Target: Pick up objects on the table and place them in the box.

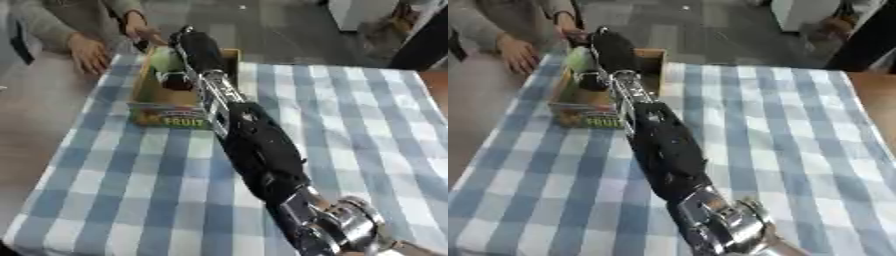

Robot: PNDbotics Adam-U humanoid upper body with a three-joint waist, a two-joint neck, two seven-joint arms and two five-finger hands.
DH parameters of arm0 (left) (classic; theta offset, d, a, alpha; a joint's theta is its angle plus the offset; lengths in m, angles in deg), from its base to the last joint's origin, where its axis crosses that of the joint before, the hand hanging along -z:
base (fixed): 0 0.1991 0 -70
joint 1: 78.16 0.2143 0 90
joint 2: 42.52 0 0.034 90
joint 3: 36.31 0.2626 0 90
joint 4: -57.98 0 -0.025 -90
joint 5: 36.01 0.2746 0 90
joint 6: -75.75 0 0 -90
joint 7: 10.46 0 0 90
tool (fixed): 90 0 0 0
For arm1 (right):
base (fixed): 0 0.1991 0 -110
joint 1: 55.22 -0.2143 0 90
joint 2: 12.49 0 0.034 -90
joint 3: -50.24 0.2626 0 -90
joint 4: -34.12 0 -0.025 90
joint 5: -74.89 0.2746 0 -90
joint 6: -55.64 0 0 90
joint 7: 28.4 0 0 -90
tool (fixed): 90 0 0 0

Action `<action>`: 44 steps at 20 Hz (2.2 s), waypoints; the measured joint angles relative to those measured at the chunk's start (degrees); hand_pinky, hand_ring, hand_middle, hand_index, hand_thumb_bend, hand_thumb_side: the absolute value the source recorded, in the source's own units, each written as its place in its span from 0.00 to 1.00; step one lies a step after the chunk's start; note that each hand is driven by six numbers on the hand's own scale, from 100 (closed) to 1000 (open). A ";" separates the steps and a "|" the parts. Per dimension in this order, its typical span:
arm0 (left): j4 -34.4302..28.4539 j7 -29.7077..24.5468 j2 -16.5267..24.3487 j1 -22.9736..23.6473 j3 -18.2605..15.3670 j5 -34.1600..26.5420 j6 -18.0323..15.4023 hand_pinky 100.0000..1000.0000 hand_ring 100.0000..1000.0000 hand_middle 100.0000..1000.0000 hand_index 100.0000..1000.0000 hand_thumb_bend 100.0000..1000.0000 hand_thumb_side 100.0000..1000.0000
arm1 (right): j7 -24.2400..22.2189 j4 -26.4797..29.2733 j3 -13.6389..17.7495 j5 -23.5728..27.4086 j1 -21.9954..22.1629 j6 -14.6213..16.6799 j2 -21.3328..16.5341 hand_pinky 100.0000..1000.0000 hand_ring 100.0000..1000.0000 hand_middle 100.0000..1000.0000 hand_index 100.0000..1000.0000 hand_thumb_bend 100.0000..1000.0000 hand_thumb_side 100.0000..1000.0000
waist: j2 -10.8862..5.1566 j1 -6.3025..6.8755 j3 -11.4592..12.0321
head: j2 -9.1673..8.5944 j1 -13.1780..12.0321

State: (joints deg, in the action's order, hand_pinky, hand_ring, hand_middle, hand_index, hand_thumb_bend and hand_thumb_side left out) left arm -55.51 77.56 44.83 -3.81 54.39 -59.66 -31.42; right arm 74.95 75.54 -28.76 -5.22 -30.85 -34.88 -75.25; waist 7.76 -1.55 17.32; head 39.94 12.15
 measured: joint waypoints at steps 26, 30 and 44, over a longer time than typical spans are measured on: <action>0.00 0.00 0.07 -0.59 0.07 0.44 0.01 0.55 0.48 0.53 0.59 0.00 0.12 | -4.11 -9.93 3.03 -12.38 -1.52 5.28 -9.53 0.59 0.67 0.62 0.60 0.25 0.19 | 0.39 -1.82 2.40 | -1.35 0.01; 0.00 0.04 0.13 -0.58 0.06 0.47 0.01 0.55 0.48 0.53 0.59 0.00 0.12 | -6.88 -12.01 3.03 -13.64 -1.51 6.56 -9.69 0.62 0.70 0.64 0.65 0.29 0.23 | 0.28 -1.91 2.07 | -1.47 -0.29; 0.00 0.13 0.29 -0.56 -0.08 0.47 -0.08 0.55 0.48 0.53 0.59 0.00 0.11 | -17.67 -12.18 2.34 -12.35 -1.50 6.00 -10.22 0.80 0.86 0.91 0.84 0.43 0.40 | -0.02 -1.69 1.51 | -1.52 -0.47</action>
State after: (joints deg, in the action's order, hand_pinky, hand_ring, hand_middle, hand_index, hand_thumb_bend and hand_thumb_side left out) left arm -55.51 77.70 45.12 -4.37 54.31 -59.19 -31.50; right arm 57.28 63.36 -26.42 -17.57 -32.35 -28.88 -85.47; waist 7.74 -3.23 18.83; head 38.43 11.69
